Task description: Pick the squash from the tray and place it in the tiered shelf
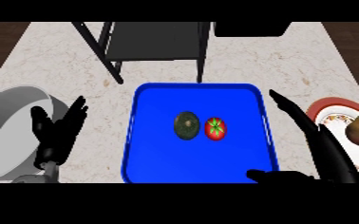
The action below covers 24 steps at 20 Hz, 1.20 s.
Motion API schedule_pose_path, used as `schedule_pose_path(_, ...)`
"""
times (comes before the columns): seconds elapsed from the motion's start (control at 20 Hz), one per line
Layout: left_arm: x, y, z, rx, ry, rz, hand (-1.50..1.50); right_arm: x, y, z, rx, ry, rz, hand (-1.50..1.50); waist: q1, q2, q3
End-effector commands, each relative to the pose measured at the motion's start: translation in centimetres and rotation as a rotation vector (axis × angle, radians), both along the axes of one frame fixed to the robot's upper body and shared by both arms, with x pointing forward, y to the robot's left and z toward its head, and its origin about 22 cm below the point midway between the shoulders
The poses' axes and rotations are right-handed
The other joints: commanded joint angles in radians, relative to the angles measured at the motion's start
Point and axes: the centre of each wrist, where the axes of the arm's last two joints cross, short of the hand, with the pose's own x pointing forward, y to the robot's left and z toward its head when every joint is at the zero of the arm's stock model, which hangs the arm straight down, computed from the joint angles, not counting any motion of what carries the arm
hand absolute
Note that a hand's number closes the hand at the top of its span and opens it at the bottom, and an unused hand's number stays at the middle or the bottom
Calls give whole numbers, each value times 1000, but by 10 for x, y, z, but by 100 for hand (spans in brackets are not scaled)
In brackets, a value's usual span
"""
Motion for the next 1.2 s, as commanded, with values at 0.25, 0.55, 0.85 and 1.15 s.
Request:
schedule_pose_path(0.25,10,-1,-6,-19,30,-17,0,11,74,47,-176,151,-68,-150,23,6,-6)
schedule_pose_path(0.55,7,-12,-5,-11,19,-20,0,38,125,50,-269,203,-178,-150,27,4,-5)
schedule_pose_path(0.85,5,-2,1,-7,28,-35,0,48,154,29,-366,304,-185,-150,18,3,-3)
schedule_pose_path(1.15,-2,0,-12,-22,12,-15,0,59,189,2,-434,357,-158,-150,16,5,-3)
